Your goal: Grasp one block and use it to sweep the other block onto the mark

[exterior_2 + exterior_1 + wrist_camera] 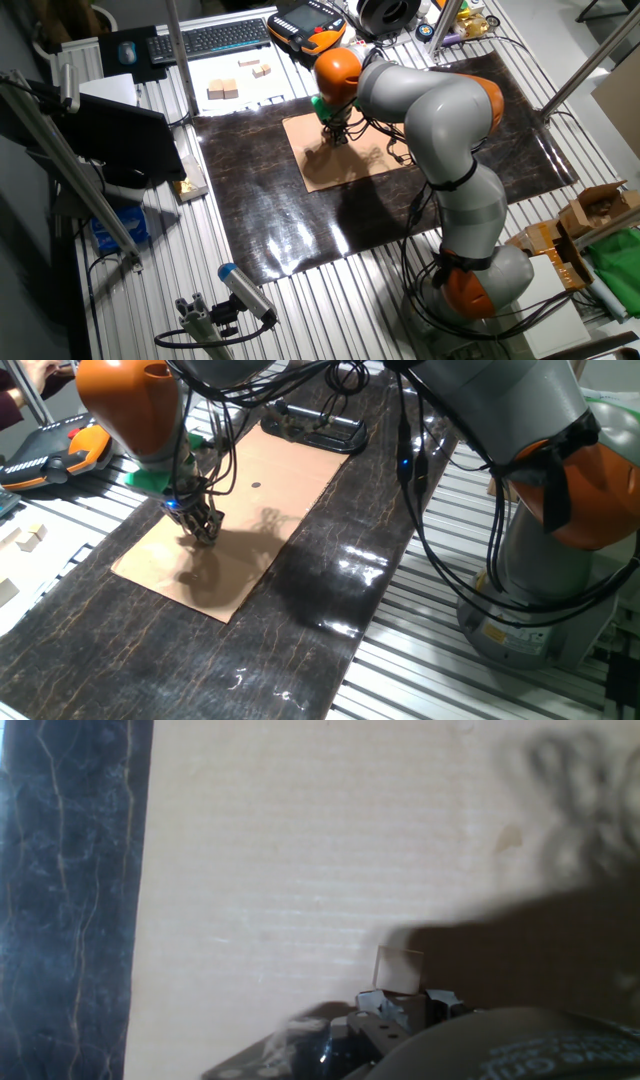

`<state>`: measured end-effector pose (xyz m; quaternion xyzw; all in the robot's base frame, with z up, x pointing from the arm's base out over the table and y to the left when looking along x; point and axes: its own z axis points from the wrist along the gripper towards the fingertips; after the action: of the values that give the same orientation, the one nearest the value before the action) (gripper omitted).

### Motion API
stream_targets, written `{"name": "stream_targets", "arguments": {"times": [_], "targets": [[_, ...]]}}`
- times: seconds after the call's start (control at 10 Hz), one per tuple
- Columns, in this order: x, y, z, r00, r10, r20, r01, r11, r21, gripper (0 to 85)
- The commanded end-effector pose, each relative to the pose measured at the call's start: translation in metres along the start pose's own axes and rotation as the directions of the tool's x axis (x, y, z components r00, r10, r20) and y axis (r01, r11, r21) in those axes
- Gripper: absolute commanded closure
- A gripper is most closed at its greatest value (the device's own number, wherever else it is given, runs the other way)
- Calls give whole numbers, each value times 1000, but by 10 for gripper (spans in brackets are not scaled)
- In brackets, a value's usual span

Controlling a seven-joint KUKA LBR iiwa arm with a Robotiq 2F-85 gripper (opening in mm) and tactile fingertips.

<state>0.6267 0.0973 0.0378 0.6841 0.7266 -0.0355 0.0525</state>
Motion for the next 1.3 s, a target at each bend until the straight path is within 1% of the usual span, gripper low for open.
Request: {"name": "stream_targets", "arguments": {"times": [0.0,1.2], "targets": [[0,0,1,1000,0,-1,0,1000,1,843],[-11,-3,3,1000,-8,-6,8,1000,-1,843]]}}
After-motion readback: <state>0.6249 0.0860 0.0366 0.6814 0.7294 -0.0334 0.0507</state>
